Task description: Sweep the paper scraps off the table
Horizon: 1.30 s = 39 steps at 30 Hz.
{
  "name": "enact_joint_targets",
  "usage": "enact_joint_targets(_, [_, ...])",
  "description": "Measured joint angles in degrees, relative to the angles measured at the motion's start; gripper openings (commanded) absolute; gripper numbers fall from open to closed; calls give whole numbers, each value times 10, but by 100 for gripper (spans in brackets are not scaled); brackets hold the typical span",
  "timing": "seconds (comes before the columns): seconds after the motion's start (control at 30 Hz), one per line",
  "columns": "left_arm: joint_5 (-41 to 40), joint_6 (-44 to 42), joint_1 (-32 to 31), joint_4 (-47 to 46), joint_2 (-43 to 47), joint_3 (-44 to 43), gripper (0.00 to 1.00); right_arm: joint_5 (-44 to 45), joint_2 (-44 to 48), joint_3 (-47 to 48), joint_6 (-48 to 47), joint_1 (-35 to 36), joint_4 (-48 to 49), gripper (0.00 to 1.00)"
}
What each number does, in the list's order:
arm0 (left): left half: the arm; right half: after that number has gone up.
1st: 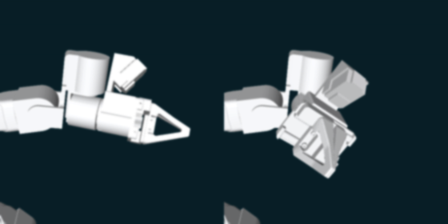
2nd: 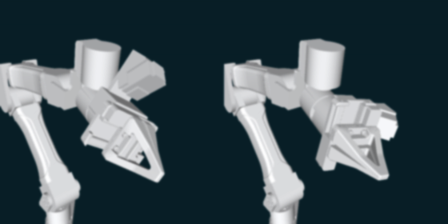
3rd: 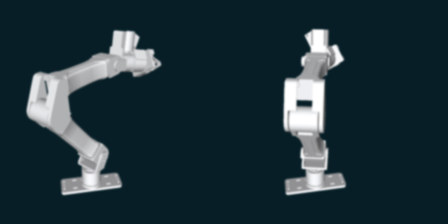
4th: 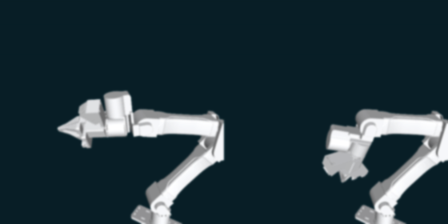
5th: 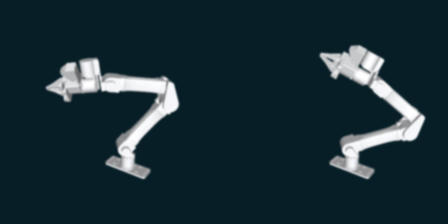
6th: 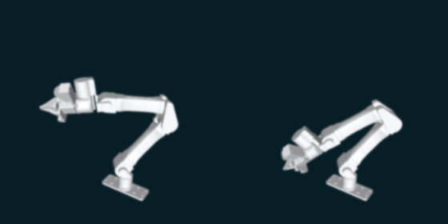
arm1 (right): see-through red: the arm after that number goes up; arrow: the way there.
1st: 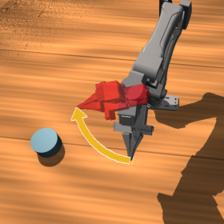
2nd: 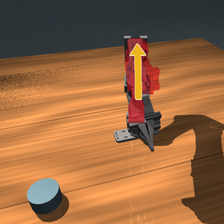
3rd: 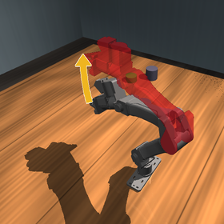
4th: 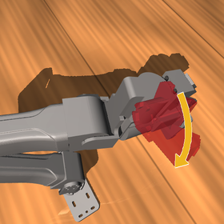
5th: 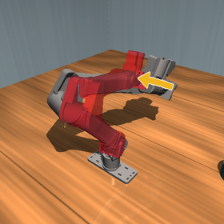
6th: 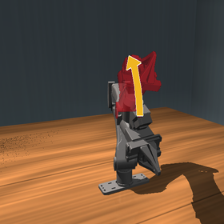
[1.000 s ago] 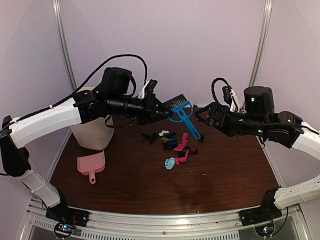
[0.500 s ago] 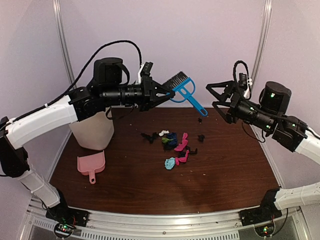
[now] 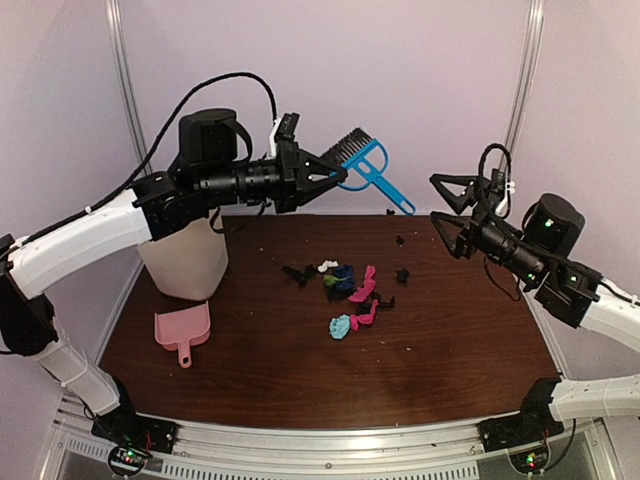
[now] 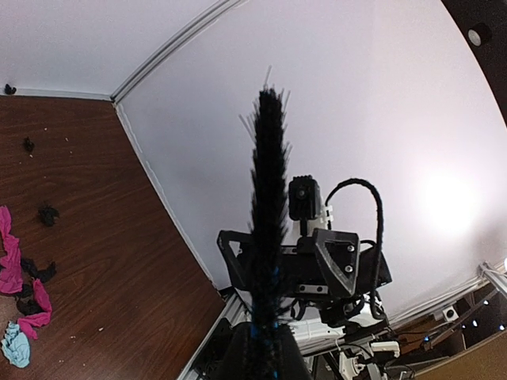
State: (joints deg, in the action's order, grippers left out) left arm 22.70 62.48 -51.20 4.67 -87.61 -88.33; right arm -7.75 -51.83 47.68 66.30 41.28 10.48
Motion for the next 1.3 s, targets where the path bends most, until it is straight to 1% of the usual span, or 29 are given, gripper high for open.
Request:
enact_joint_targets(0.13, [0,5,3,-13,0,0,0,-10,29,-71,43,-27,65,100])
enact_joint_targets(0.27, [0,12,3,-30,0,0,0,-32,13,-69,61,-35,95,100])
enact_joint_targets(0.47, [1,30,3,-50,-12,-3,0,-86,-46,-10,60,-35,120,84])
enact_joint_targets(0.67, [9,53,3,-50,-57,-24,0,-147,-98,23,60,-35,150,69])
enact_joint_targets(0.77, [11,64,3,-49,-77,-35,0,-165,-108,30,57,-35,152,64])
enact_joint_targets(0.93, [16,78,3,-50,-92,-54,0,-172,-110,37,50,-35,153,56])
enact_joint_targets(1.3, [17,86,3,-51,-92,-59,0,-174,-117,48,33,-37,140,36])
